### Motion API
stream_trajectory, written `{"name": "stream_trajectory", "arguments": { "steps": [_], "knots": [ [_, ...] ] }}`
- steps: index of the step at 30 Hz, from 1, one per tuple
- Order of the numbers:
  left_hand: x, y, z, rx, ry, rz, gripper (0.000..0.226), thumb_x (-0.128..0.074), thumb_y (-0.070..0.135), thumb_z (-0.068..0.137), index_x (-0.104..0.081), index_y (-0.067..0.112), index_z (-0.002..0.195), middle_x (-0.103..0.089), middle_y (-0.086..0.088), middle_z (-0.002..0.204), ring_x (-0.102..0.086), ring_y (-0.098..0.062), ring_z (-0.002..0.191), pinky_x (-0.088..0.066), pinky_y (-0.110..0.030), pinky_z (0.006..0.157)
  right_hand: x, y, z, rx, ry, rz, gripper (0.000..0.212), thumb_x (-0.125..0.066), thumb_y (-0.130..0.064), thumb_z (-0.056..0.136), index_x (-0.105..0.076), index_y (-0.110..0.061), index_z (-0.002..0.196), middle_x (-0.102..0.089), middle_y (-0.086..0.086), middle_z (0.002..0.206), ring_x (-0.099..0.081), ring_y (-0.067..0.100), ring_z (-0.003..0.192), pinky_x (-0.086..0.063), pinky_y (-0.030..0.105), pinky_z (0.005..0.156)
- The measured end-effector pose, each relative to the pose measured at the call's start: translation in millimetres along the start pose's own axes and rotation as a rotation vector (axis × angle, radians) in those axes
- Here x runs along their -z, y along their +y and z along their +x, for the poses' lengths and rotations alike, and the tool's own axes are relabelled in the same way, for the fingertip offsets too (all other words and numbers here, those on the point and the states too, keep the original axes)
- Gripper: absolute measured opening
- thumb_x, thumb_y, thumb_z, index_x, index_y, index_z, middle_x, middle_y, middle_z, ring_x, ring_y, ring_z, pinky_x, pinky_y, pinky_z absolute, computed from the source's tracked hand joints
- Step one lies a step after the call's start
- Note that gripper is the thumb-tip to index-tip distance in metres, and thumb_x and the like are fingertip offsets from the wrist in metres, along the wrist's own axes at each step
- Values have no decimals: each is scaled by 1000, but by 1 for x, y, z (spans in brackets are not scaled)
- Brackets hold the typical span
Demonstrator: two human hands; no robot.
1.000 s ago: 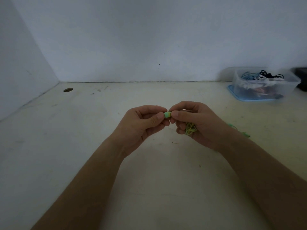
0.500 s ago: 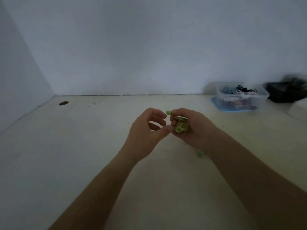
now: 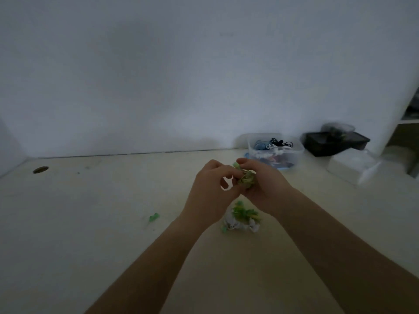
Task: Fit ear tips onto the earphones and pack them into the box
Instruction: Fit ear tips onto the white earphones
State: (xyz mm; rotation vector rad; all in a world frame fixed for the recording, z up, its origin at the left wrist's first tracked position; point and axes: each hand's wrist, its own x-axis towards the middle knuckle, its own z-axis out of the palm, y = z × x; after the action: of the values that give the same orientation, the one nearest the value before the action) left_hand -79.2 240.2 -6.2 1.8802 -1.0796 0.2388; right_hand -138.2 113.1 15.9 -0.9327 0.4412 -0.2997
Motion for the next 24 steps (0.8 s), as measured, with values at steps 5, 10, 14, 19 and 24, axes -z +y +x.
{"name": "stream_trajectory", "arguments": {
  "steps": [5, 10, 14, 19, 24],
  "knots": [
    [-27, 9, 42, 40, 3, -154, 12, -73, 19, 86, -75, 27, 95, -68, 11, 91, -64, -2, 77, -53, -20, 69, 32, -35, 17, 27, 23, -58, 24, -47, -5, 95, -68, -8, 105, -64, 16, 101, -62, 25, 86, -53, 35, 72],
    [-57, 7, 93, 102, -45, -249, 14, -70, 16, 88, -72, 29, 87, -70, 14, 81, -60, 2, 66, -51, -22, 61, 64, -70, 47, 31, 106, -96, 20, -48, 1, 95, -66, -1, 104, -63, 17, 95, -61, 23, 79, -57, 27, 54],
    [-92, -9, 143, 160, -17, -237, 9, -74, 16, 85, -76, 19, 93, -71, 9, 83, -61, 4, 68, -49, -19, 66, 87, -103, 81, 67, 175, -85, 14, -48, 3, 96, -61, 1, 100, -58, 19, 96, -60, 26, 80, -61, 28, 57],
    [-115, -27, 183, 72, -40, 0, 12, -69, 15, 87, -77, 19, 95, -68, 9, 88, -58, -2, 73, -49, -15, 75, 98, -134, 126, 129, 274, -293, 15, -56, -1, 95, -63, 3, 107, -62, 20, 92, -65, 30, 81, -60, 34, 69],
    [-124, -50, 198, 69, -190, 209, 14, -68, 17, 84, -74, 28, 90, -71, 7, 92, -63, -13, 83, -55, -33, 80, 111, -137, 157, 293, 333, -909, 26, -65, -14, 86, -69, 9, 98, -69, 30, 101, -60, 25, 75, -49, 35, 67]
  ]
}}
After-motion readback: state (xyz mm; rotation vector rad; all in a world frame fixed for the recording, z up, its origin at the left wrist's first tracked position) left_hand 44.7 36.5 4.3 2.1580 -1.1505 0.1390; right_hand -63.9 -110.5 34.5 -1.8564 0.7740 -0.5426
